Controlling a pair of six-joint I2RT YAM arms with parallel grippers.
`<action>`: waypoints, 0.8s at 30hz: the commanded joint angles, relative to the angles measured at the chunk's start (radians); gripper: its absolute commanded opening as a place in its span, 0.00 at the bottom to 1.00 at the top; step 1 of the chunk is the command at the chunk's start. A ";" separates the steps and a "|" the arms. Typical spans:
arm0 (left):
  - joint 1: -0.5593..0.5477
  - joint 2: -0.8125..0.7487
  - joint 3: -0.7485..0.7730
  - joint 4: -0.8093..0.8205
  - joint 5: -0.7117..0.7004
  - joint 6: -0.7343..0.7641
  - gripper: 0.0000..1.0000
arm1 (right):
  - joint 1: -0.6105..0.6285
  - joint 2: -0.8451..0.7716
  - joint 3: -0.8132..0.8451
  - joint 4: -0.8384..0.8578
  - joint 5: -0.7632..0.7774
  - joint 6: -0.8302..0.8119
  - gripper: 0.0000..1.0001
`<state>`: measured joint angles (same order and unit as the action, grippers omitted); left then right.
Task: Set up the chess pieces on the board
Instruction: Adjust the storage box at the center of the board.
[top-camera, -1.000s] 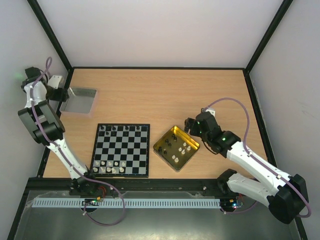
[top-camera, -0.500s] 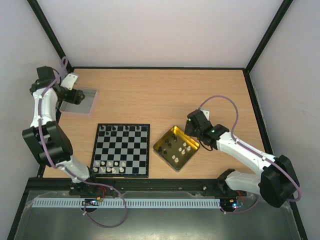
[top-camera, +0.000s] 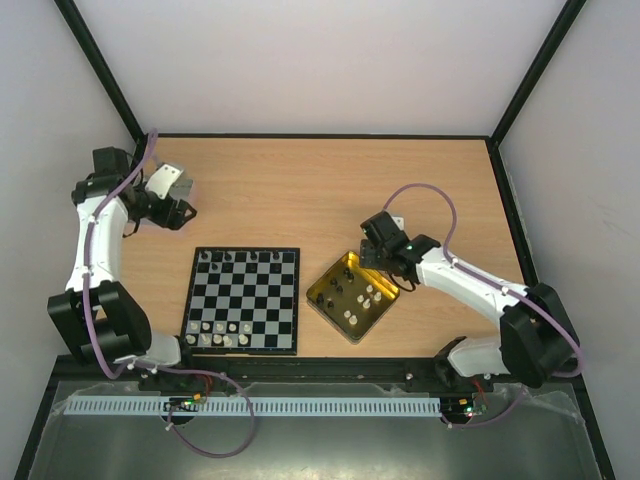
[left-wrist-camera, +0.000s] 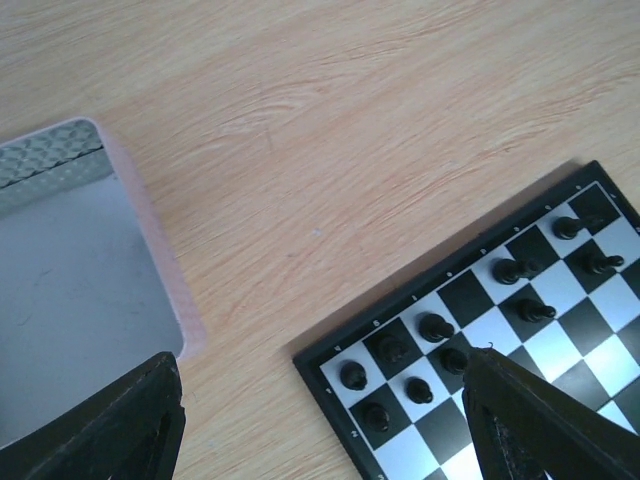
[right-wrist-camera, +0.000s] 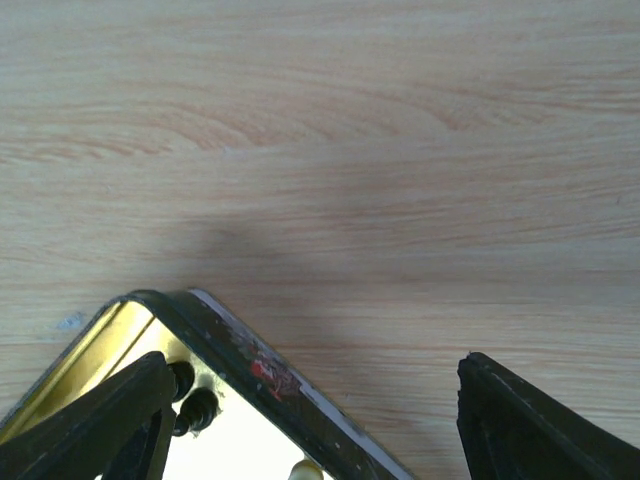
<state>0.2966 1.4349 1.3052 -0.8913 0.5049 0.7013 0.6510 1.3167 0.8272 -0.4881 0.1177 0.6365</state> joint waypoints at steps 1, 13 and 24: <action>-0.014 -0.028 -0.013 -0.062 0.063 0.036 0.77 | 0.022 0.023 0.021 -0.058 -0.021 -0.042 0.73; -0.043 -0.043 -0.015 -0.084 0.073 0.046 0.77 | 0.042 0.129 0.028 -0.046 -0.020 -0.073 0.71; -0.043 -0.071 -0.030 -0.084 0.075 0.036 0.77 | 0.042 0.223 0.065 -0.006 0.032 -0.066 0.53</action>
<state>0.2562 1.3991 1.2888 -0.9562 0.5537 0.7330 0.6876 1.5188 0.8555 -0.5049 0.1017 0.5678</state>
